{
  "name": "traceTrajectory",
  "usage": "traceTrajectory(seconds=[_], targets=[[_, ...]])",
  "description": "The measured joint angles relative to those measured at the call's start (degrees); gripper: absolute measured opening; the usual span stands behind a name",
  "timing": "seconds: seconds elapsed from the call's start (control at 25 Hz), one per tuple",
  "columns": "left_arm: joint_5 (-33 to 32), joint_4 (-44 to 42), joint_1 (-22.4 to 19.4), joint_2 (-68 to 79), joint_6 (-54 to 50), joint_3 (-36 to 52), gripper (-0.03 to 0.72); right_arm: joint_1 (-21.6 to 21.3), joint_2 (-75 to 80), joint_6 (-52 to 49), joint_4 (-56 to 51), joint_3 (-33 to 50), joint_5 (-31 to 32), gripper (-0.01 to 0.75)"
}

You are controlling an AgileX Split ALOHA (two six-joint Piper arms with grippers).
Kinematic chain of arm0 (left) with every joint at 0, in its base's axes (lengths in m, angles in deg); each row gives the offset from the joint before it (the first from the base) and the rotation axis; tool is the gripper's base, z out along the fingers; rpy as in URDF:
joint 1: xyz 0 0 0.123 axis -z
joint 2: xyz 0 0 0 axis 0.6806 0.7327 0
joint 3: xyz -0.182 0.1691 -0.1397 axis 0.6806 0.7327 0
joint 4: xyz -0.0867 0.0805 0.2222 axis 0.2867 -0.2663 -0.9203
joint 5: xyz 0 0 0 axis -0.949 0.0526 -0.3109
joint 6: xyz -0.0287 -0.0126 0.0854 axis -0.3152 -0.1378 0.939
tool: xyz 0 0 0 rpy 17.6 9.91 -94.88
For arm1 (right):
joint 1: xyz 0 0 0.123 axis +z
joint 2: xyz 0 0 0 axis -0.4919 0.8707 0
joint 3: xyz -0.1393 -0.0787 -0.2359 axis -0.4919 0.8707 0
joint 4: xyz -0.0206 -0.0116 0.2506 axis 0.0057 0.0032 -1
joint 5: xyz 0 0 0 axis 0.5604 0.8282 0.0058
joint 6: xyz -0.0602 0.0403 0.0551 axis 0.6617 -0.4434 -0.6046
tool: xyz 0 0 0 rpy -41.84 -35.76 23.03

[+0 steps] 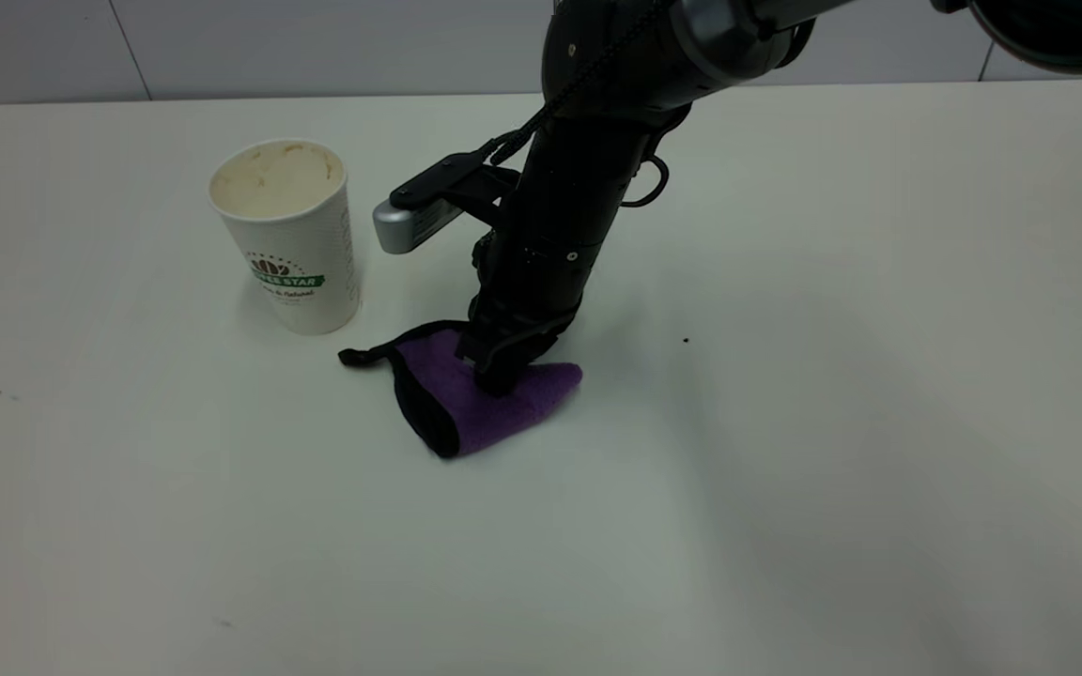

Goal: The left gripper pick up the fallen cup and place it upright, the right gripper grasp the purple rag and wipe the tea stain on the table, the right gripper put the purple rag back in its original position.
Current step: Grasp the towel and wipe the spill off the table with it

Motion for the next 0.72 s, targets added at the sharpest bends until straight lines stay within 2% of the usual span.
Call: traceTrajectory(seconds=[0.24, 0.72], targets=[[0.0, 0.0, 0.0, 0.0, 0.06, 0.0, 0.47, -1.42, -0.36, -14.28, 12.33, -0.45, 2.74, 0.05], [0.0, 0.0, 0.0, 0.0, 0.06, 0.0, 0.47, -17.81, -0.72, -17.16, 14.87, -0.5, 5.13, 0.05]])
